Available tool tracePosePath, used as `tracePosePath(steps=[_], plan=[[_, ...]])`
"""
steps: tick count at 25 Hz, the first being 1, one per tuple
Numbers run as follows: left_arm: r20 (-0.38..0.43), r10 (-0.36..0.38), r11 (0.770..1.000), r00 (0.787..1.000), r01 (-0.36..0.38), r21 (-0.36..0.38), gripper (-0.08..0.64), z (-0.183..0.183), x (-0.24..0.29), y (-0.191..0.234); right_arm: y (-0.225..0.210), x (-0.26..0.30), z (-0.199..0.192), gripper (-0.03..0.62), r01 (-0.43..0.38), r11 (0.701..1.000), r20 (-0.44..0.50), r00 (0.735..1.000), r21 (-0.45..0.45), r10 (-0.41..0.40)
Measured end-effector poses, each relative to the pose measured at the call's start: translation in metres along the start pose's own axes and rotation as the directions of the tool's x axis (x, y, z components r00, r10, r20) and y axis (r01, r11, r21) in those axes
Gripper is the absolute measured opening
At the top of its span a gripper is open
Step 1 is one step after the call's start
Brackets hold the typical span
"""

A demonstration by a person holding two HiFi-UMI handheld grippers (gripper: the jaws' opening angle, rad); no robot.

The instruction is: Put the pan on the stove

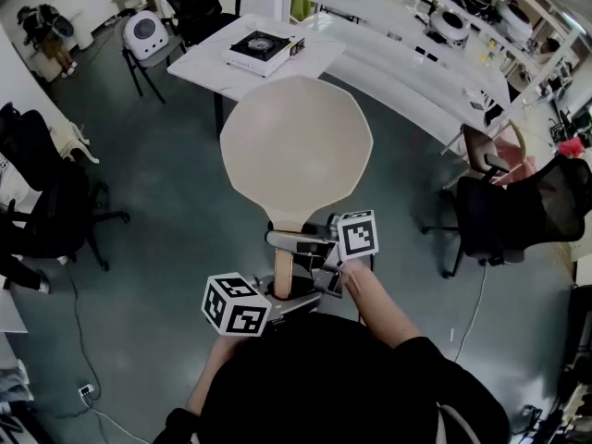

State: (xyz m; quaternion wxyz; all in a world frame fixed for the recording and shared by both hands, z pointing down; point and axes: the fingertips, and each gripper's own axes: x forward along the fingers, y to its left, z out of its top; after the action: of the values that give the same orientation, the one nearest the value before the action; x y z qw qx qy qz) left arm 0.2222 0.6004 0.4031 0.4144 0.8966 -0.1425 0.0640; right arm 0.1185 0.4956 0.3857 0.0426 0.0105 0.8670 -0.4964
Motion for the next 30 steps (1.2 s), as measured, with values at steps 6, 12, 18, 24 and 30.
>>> tracePosePath(steps=[6,12,18,24,30], plan=[[-0.01,-0.008,1.0,1.0,0.009,0.011,0.124,0.008,-0.007,0.009,0.002,0.012,0.012,0.249,-0.021,0.999,0.012,1.0,-0.025,0.022],[-0.019,-0.047,0.999,0.999,0.047,0.007,0.144,0.014,-0.022,0.022,-0.019,0.025,0.018,0.253,0.042,0.999,0.021,0.999,-0.008,-0.041],[-0.048,-0.042,0.999,0.998,0.042,0.004,0.147,0.015,-0.035,0.035,-0.027,0.039,0.021,0.255,0.033,0.999,0.052,0.998,0.005,-0.033],[-0.048,-0.038,0.999,0.998,0.038,0.001,0.147,0.026,-0.036,0.052,-0.04,0.045,0.035,0.255,0.027,1.0,0.059,0.998,0.005,-0.027],[-0.041,-0.015,1.0,0.999,0.016,0.012,0.146,0.056,-0.033,0.077,-0.057,0.053,0.068,0.255,0.005,1.0,0.059,0.998,-0.004,-0.004]])
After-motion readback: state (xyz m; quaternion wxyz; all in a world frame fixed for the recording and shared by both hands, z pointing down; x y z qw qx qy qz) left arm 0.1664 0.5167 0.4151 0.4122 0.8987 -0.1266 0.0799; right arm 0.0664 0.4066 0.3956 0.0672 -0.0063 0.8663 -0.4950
